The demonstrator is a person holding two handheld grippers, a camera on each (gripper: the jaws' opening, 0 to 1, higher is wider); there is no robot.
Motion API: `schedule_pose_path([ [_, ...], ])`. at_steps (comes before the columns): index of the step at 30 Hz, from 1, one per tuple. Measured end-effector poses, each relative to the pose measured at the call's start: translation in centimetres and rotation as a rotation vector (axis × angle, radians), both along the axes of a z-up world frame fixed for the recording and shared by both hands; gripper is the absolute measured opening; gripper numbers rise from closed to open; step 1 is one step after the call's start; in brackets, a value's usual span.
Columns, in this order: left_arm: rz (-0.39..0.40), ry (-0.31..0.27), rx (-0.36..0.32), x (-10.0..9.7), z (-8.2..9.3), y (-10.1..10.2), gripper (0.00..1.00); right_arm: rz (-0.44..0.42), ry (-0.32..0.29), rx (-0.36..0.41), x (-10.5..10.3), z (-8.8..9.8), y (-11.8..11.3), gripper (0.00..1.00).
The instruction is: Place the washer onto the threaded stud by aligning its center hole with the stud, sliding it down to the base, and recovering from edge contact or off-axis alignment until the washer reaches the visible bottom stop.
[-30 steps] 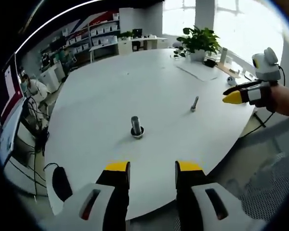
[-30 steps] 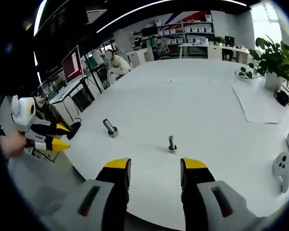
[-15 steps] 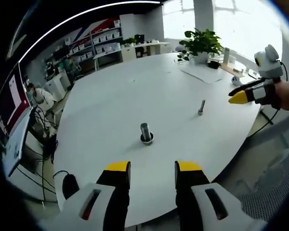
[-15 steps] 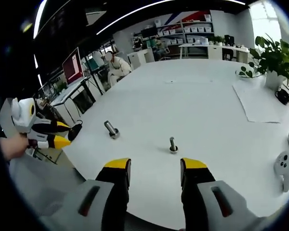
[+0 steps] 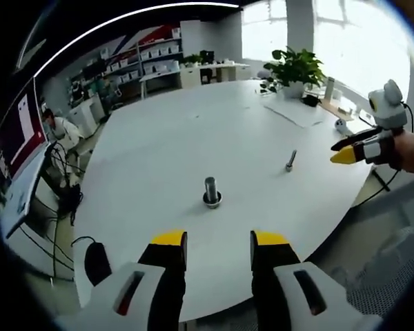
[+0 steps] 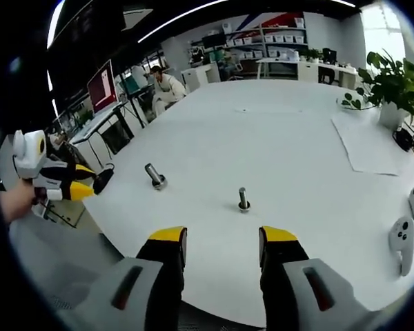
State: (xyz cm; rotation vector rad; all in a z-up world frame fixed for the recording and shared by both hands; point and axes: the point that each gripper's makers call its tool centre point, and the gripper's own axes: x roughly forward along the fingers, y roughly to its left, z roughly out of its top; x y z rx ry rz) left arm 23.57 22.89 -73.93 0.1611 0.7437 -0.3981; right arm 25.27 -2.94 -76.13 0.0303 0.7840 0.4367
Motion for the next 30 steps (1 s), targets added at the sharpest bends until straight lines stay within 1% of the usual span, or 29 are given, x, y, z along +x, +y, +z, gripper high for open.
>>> schedule_pose_path([
  [2, -0.016, 0.014, 0.017, -0.4, -0.5, -0.1, 0.35, -0.006, 0.009, 0.006, -0.3, -0.1, 0.0, 0.45],
  [4, -0.027, 0.02, 0.034, -0.8, -0.8, -0.1, 0.35, -0.017, 0.015, -0.007, -0.4, -0.2, -0.4, 0.44],
  [6, -0.029, 0.018, 0.04, -1.1, -0.6, -0.2, 0.35, -0.013, 0.014, -0.019, -0.6, -0.2, -0.6, 0.44],
  [10, -0.038, -0.016, 0.028, -0.9, 0.3, -0.4, 0.35, -0.013, 0.001, -0.029, -0.5, 0.1, -1.0, 0.44],
  [13, -0.028, -0.013, 0.018, -0.9, 0.3, -0.2, 0.35, -0.023, -0.01, -0.025, -0.4, 0.4, -1.4, 0.44],
  [16, -0.029, -0.005, 0.017, -1.1, 0.1, -0.3, 0.35, -0.033, 0.013, -0.011, -0.9, 0.0, -1.4, 0.44],
  [20, -0.032, -0.005, 0.025, -1.2, 0.0, -0.2, 0.35, -0.032, -0.003, -0.003, -0.6, 0.4, -1.2, 0.44],
  [23, -0.026, -0.006, 0.013, -1.2, 0.1, -0.1, 0.35, -0.033, 0.004, 0.001, -0.7, 0.3, -1.1, 0.44],
  [28, -0.023, -0.008, 0.011, -1.2, 0.1, -0.1, 0.35, -0.008, 0.005, -0.021, -1.0, 0.0, -0.8, 0.44],
  [30, -0.023, -0.011, 0.015, -1.2, 0.1, 0.0, 0.35, -0.009, 0.006, -0.017, -1.1, 0.1, -0.8, 0.44],
])
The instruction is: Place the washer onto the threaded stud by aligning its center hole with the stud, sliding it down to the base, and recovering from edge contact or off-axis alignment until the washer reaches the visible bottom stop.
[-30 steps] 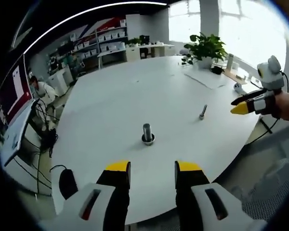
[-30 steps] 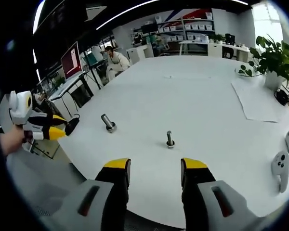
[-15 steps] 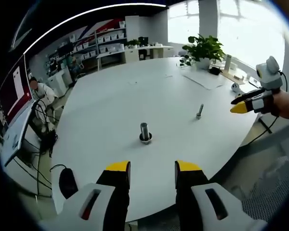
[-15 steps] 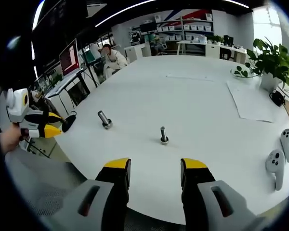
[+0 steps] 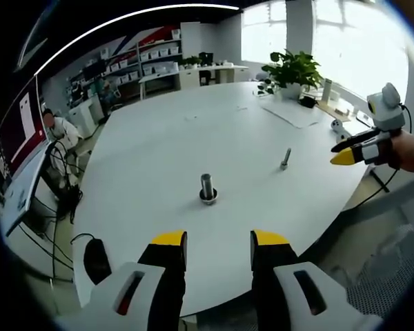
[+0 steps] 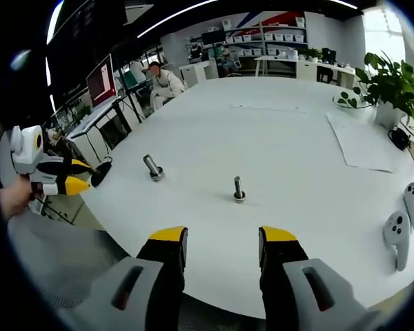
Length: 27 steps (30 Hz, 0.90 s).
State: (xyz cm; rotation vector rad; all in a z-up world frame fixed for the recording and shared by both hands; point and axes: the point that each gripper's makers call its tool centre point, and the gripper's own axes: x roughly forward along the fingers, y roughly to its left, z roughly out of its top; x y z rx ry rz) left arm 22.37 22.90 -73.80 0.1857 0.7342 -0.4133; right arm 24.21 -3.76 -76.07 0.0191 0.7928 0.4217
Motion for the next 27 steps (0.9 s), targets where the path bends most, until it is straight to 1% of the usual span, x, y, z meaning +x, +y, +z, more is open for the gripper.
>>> schedule_pose_path([
  [6, -0.004, -0.011, -0.001, 0.06, 0.26, -0.11, 0.35, -0.005, -0.005, 0.01, 0.11, 0.13, -0.14, 0.44],
  [11, -0.017, -0.014, 0.015, 0.0, 0.21, -0.29, 0.35, 0.001, 0.0, 0.018, -0.02, 0.14, 0.1, 0.44],
  [13, -0.021, -0.013, 0.016, -0.06, 0.19, -0.35, 0.35, -0.001, -0.002, 0.026, 0.02, 0.2, 0.28, 0.44],
  [18, -0.013, -0.009, 0.015, -0.06, 0.15, -0.24, 0.35, 0.016, -0.002, 0.013, -0.05, 0.05, 0.41, 0.44],
  [21, -0.008, -0.002, 0.008, -0.19, 0.03, -0.28, 0.36, 0.006, 0.004, 0.027, -0.11, 0.01, 0.31, 0.44],
  [24, -0.009, 0.003, 0.017, -0.25, -0.13, -0.21, 0.36, 0.003, 0.012, 0.028, -0.21, -0.13, 0.15, 0.44],
  [27, -0.007, 0.004, 0.022, -0.18, -0.17, -0.09, 0.36, 0.002, 0.005, 0.034, -0.08, 0.16, 0.07, 0.44],
])
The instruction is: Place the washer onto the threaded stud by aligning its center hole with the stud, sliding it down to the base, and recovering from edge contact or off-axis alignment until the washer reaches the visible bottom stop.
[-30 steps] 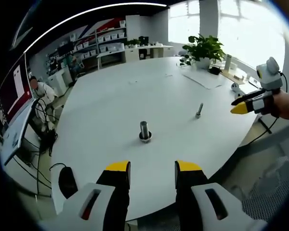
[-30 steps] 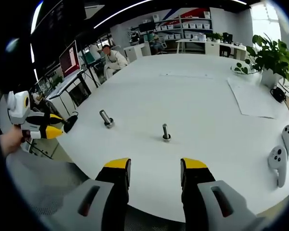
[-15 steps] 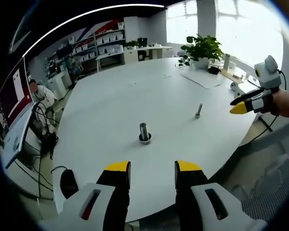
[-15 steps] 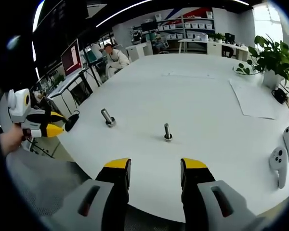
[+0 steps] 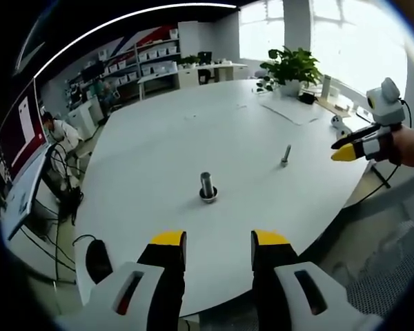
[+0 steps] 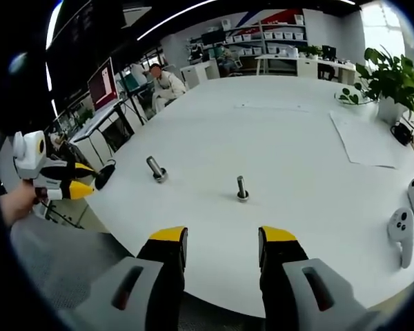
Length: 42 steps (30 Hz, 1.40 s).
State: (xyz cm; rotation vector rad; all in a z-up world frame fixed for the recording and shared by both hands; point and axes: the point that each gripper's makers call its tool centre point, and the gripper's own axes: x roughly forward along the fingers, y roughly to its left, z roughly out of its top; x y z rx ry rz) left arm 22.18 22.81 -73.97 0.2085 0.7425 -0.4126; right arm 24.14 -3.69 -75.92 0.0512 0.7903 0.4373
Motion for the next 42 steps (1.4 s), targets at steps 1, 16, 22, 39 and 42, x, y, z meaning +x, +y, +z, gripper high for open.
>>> schedule_pose_path([
  [1, 0.002, -0.001, 0.003, 0.0, 0.0, 0.1, 0.36, -0.004, -0.003, -0.002, 0.0, 0.1, -0.1, 0.44],
  [16, 0.003, 0.017, 0.016, -0.1, -0.5, 0.2, 0.36, 0.019, 0.005, 0.0, -0.2, -0.1, 0.4, 0.44],
  [22, 0.005, 0.027, 0.019, -0.3, -0.7, 0.3, 0.36, 0.034, 0.008, -0.001, -0.3, -0.3, 0.6, 0.44],
  [39, -0.012, 0.041, 0.045, -0.5, -1.3, 0.3, 0.35, 0.067, -0.01, -0.009, -0.4, 0.1, 1.4, 0.43],
  [42, -0.02, 0.042, 0.052, -0.5, -1.3, 0.2, 0.35, 0.069, -0.01, -0.007, -0.4, 0.1, 1.4, 0.43],
])
